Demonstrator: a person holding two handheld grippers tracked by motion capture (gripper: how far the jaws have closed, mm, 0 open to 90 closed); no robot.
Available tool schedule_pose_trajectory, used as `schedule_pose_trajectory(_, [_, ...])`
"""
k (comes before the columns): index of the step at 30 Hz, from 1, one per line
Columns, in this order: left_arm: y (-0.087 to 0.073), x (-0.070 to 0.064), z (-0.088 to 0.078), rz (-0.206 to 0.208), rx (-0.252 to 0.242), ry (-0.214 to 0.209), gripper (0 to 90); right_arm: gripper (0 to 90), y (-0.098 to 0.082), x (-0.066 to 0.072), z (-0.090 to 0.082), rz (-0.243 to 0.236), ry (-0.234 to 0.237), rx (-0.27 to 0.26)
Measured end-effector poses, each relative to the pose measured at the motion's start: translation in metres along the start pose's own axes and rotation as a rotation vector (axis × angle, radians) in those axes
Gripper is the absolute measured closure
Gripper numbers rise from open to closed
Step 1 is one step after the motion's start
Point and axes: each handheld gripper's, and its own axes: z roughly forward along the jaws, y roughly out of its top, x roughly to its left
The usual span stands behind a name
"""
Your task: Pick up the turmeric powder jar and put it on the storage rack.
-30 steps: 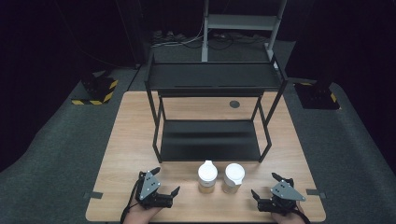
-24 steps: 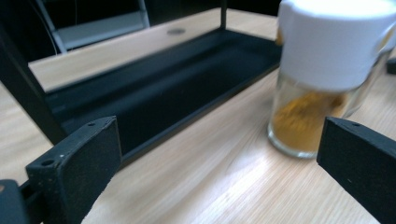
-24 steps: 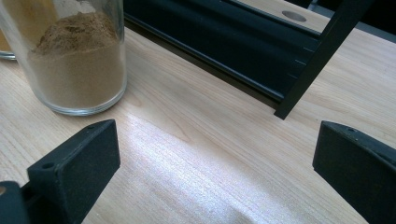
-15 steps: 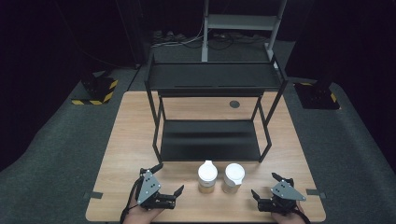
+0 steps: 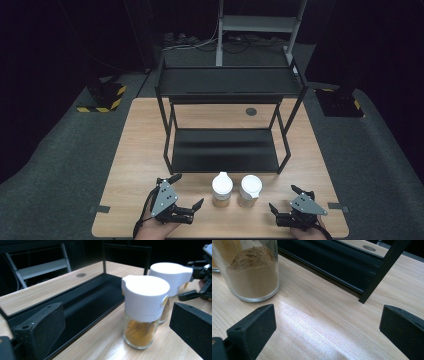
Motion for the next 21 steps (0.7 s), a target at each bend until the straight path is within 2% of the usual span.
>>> schedule_pose_trajectory(21, [0.008,-0.012,0.029,0.016,-0.023,-0.050,0.3,0.0,-0.001,-0.001,0.000,0.003,0.002,-0.005])
